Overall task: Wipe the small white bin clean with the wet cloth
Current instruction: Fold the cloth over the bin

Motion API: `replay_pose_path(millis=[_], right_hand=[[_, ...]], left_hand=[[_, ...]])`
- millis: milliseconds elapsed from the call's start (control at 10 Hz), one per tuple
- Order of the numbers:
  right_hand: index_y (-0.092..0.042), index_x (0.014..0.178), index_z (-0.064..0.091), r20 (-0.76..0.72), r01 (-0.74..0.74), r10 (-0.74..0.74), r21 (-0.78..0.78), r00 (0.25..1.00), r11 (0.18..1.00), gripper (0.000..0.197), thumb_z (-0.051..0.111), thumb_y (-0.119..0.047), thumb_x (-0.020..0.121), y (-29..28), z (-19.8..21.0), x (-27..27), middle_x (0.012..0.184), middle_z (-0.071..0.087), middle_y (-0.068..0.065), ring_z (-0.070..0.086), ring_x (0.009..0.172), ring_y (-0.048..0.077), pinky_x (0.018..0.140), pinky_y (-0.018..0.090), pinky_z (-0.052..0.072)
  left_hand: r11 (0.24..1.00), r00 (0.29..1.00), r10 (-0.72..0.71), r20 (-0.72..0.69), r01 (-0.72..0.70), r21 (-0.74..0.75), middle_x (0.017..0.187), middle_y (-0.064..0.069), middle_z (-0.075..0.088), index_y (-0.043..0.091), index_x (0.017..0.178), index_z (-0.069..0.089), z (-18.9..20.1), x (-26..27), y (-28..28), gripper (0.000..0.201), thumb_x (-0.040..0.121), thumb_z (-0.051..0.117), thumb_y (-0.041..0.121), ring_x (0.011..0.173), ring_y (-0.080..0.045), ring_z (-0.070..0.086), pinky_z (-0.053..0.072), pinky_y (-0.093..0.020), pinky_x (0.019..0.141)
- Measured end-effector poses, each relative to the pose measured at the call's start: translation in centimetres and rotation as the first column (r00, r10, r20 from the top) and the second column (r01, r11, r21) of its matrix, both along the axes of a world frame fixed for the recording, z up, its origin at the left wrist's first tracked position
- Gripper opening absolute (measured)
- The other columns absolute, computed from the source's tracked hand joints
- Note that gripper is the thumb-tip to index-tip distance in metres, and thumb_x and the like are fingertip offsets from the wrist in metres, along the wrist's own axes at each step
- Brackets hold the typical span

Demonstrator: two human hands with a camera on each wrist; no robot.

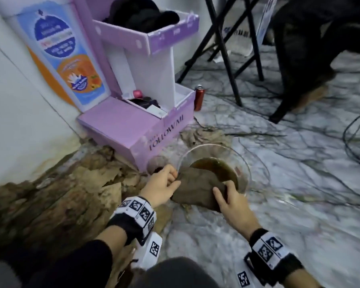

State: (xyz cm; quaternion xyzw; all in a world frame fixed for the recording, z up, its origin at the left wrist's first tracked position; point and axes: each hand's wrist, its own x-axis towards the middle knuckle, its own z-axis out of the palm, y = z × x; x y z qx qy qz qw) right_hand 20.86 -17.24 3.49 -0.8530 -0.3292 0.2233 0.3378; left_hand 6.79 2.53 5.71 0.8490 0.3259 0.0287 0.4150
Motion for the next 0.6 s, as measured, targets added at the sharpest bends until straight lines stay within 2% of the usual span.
replay_pose_path(millis=[100, 200, 300, 400, 500, 600], right_hand=[[-0.022, 0.107, 0.046, -0.03, 0.082, -0.083, -0.032, 0.996, 0.996, 0.015, 0.052, -0.035, 0.107, -1.4, -4.8, -0.5, 0.079, 0.059, -0.008, 0.061, 0.073, 0.017, 0.058, 0.021, 0.04], [-0.019, 0.104, 0.048, -0.002, 0.173, -0.173, -0.015, 0.985, 0.985, 0.016, 0.055, -0.033, 0.106, -1.6, -7.0, -1.3, 0.079, 0.059, -0.005, 0.057, 0.069, 0.017, 0.062, 0.03, 0.041], [-0.019, 0.1, 0.045, 0.036, 0.24, -0.24, 0.022, 0.97, 0.971, 0.02, 0.055, -0.035, 0.105, -1.7, -8.2, -2.0, 0.075, 0.059, -0.002, 0.054, 0.062, 0.017, 0.055, 0.028, 0.038], [-0.023, 0.103, 0.042, -0.014, 0.306, -0.305, 0.054, 0.952, 0.951, 0.019, 0.056, -0.036, 0.105, -2.0, -8.3, -2.9, 0.074, 0.057, -0.008, 0.051, 0.06, 0.008, 0.05, 0.016, 0.035], [-0.027, 0.112, 0.038, -0.098, 0.353, -0.344, 0.095, 0.934, 0.931, 0.023, 0.056, -0.039, 0.104, -1.9, -8.2, -3.2, 0.083, 0.062, -0.004, 0.057, 0.072, 0.016, 0.061, 0.029, 0.04], [-0.028, 0.113, 0.037, -0.113, 0.395, -0.386, 0.072, 0.916, 0.916, 0.028, 0.055, -0.046, 0.103, -2.3, -8.3, -2.7, 0.091, 0.069, 0.005, 0.064, 0.078, 0.024, 0.067, 0.035, 0.044]], left_hand=[[0.999, 1.0, 0.026, -0.011, -0.026, -0.026, 0.091, -0.001, 0.062, 0.017, 0.105, 0.055, -4.8, 1.1, -1.4, 0.011, 0.1, 0.064, 0.02, 0.08, -0.014, 0.058, 0.045, -0.021, 0.073], [0.997, 0.997, 0.072, 0.014, -0.071, -0.017, 0.086, 0.002, 0.061, 0.02, 0.103, 0.055, -7.8, 1.6, -2.2, 0.009, 0.1, 0.063, 0.019, 0.076, -0.008, 0.056, 0.042, -0.017, 0.069], [0.992, 0.989, 0.124, 0.075, -0.125, 0.018, 0.081, 0.007, 0.059, 0.022, 0.102, 0.055, -9.2, 1.9, -2.8, 0.009, 0.1, 0.063, 0.02, 0.073, -0.001, 0.057, 0.041, -0.016, 0.066], [0.987, 0.982, 0.156, 0.103, -0.16, 0.03, 0.081, 0.003, 0.062, 0.02, 0.105, 0.057, -9.7, 1.9, -3.3, 0.01, 0.099, 0.065, 0.022, 0.072, -0.009, 0.058, 0.045, -0.023, 0.068], [0.979, 0.973, 0.199, 0.114, -0.203, 0.019, 0.084, 0.004, 0.062, 0.017, 0.108, 0.056, -10.0, 1.7, -3.4, 0.016, 0.099, 0.066, 0.024, 0.075, -0.012, 0.059, 0.049, -0.031, 0.074], [0.965, 0.959, 0.262, 0.106, -0.26, -0.033, 0.088, 0.005, 0.063, 0.015, 0.107, 0.055, -10.4, 1.5, -3.2, 0.021, 0.098, 0.067, 0.029, 0.078, -0.011, 0.061, 0.051, -0.031, 0.075]])
